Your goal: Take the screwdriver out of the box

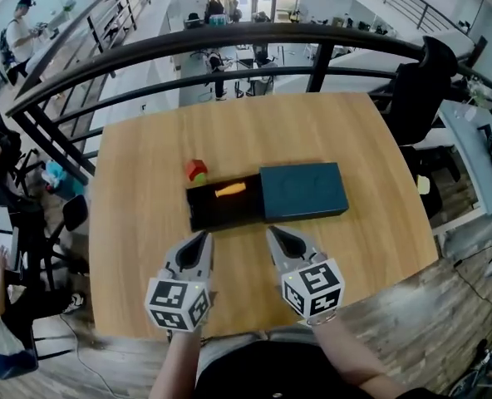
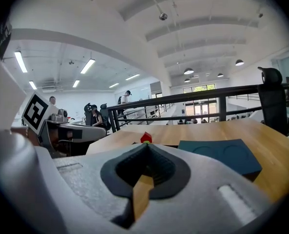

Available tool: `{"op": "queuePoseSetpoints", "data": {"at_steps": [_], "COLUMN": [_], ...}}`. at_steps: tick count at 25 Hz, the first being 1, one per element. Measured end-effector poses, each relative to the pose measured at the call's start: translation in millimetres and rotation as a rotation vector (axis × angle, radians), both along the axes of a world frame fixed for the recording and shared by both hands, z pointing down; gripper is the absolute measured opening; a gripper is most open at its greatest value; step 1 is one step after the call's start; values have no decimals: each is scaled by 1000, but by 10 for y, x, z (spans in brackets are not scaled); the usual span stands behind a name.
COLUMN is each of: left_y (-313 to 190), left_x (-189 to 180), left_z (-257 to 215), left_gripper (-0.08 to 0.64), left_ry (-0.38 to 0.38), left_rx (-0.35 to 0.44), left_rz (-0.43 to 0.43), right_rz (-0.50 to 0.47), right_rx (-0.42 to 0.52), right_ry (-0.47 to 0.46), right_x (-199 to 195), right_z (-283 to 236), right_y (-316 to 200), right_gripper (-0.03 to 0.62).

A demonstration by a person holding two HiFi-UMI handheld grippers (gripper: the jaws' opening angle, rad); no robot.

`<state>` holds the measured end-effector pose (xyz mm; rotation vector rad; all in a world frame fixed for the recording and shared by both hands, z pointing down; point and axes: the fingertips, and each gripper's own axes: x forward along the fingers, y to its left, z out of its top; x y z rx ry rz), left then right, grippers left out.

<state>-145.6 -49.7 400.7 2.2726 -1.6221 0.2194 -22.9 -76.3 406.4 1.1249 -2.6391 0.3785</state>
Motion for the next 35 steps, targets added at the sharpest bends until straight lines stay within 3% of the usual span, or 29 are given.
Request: {"op": "queuePoseSetpoints", "data": {"at_steps": [7, 15, 25, 30, 35], "left_y": [-175, -304, -507, -698, -897], "left_x": [2, 22, 125, 155, 183], "left_z": [176, 239, 342, 361, 439], "left_gripper": [20, 20, 20, 20, 20], "left_ry": [-12, -195, -300, -391, -423], "left_rx": [-41, -36, -85, -92, -117], "left_rz": [105, 186, 207, 232, 252], "right_rz": [61, 64, 3, -9, -4], "right_rx": [-48, -63, -96, -90, -103], "right_ry": [21, 28, 30, 43, 17], "right_x": [-111, -102, -66, -81, -6], "right_z": [140, 142, 247, 281, 339], "right_y": [-42, -41, -171, -269, -463], "right_gripper": [-3, -3, -3, -3, -3]}}
